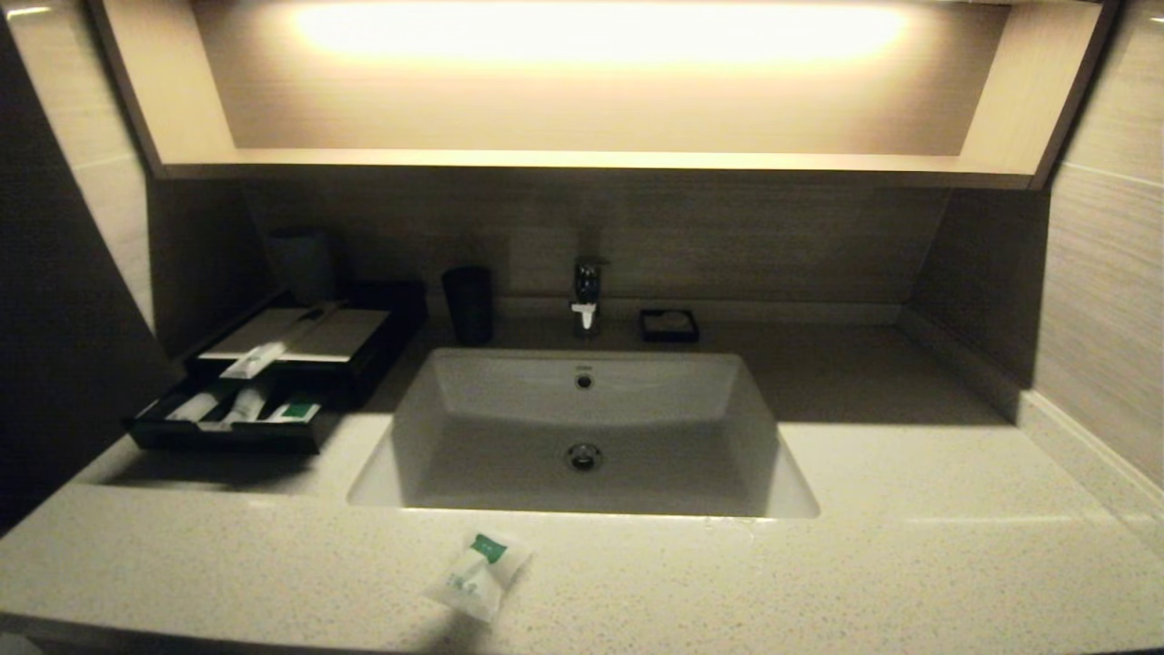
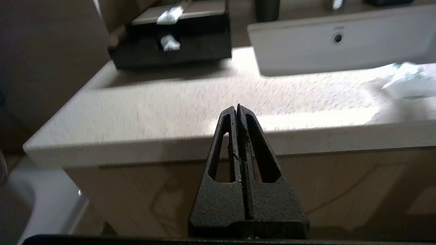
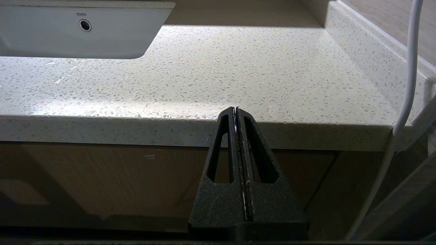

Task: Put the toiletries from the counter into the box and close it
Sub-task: Pick up the bathroom toiletry

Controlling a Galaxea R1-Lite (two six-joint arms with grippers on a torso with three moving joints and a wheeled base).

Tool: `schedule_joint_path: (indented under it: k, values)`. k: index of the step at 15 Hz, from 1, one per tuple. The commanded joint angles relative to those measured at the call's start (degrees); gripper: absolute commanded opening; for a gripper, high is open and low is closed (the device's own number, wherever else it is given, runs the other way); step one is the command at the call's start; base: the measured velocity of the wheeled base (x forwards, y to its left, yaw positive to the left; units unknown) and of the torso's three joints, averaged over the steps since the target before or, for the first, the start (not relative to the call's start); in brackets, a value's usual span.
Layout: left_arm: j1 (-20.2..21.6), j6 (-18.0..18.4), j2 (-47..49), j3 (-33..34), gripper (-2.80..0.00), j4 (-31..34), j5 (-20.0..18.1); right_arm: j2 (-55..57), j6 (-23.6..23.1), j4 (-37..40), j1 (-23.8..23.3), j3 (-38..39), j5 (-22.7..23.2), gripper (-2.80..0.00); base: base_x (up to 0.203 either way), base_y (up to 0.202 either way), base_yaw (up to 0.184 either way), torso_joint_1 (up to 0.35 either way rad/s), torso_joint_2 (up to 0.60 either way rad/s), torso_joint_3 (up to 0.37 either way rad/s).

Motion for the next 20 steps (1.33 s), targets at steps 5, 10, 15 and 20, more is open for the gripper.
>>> schedule_joint_path:
  k: [5,10,15,20]
  values:
    - [0.0,0.9,0.0,-13.6,-2.8,9.6,-1.9,0.0,0.0,0.0,0.0,0.1,0.0,-2.8,0.0,0.0,0.0,0.0,0.0,0.0]
    - [0.0,0.8,0.0,-21.4,-2.8,16.5,-2.7,0.0,0.0,0.0,0.0,0.1,0.0,-2.8,0.0,0.0,0.0,0.0,0.0,0.0]
    - [0.0,0.8,0.0,-27.7,-2.8,19.9,-2.6,0.0,0.0,0.0,0.0,0.1,0.0,-2.8,0.0,0.0,0.0,0.0,0.0,0.0]
    - [0.0,0.6,4.0,-36.1,-2.8,22.4,-2.6,0.0,0.0,0.0,0.0,0.1,0.0,-2.8,0.0,0.0,0.0,0.0,0.0,0.0]
